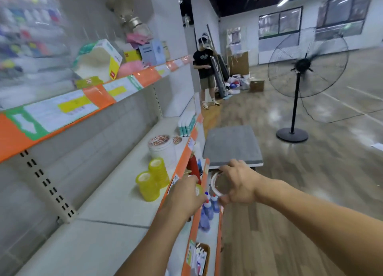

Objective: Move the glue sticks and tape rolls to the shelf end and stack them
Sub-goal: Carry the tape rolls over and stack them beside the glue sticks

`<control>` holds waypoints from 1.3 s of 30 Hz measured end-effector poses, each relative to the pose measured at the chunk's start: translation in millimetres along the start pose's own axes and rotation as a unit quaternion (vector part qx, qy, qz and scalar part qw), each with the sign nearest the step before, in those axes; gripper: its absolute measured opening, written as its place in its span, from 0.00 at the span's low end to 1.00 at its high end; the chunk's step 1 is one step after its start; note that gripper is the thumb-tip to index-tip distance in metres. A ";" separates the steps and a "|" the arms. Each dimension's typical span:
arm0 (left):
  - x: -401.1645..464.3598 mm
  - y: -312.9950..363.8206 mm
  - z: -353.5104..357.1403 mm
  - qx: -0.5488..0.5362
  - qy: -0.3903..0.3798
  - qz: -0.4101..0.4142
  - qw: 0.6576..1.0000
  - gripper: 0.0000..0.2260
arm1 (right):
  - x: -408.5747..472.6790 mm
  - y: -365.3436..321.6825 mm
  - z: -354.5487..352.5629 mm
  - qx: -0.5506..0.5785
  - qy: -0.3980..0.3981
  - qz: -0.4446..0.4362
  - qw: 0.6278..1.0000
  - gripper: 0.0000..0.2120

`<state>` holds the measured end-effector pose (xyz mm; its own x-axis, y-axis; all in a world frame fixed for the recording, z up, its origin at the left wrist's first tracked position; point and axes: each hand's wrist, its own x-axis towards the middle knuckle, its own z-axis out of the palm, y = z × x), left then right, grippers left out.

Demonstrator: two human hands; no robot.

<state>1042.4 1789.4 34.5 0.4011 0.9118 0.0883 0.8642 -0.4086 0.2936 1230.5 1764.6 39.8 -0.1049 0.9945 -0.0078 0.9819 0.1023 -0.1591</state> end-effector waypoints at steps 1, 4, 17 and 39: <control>17.0 0.9 3.4 0.001 0.001 0.001 1.000 0.21 | 14.3 11.3 -2.1 0.006 0.000 0.003 1.000 0.40; 63.7 4.2 12.0 -0.002 0.012 -0.012 1.000 0.19 | 59.7 41.7 -7.1 0.003 0.002 -0.014 1.000 0.42; 215.1 28.9 16.5 -0.034 0.094 -0.175 0.979 0.18 | 239.9 129.8 -54.1 -0.037 -0.017 -0.187 0.981 0.44; 250.0 -13.6 37.4 0.010 0.141 -0.328 0.934 0.20 | 400.8 58.9 -35.8 0.045 -0.098 -0.374 0.921 0.50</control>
<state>1142.3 2021.3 17.0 -0.3109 0.9397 0.1423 0.9021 0.2446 0.3555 1251.9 2170.1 62.6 -0.7819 0.6221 -0.0395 0.6073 0.7459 -0.2736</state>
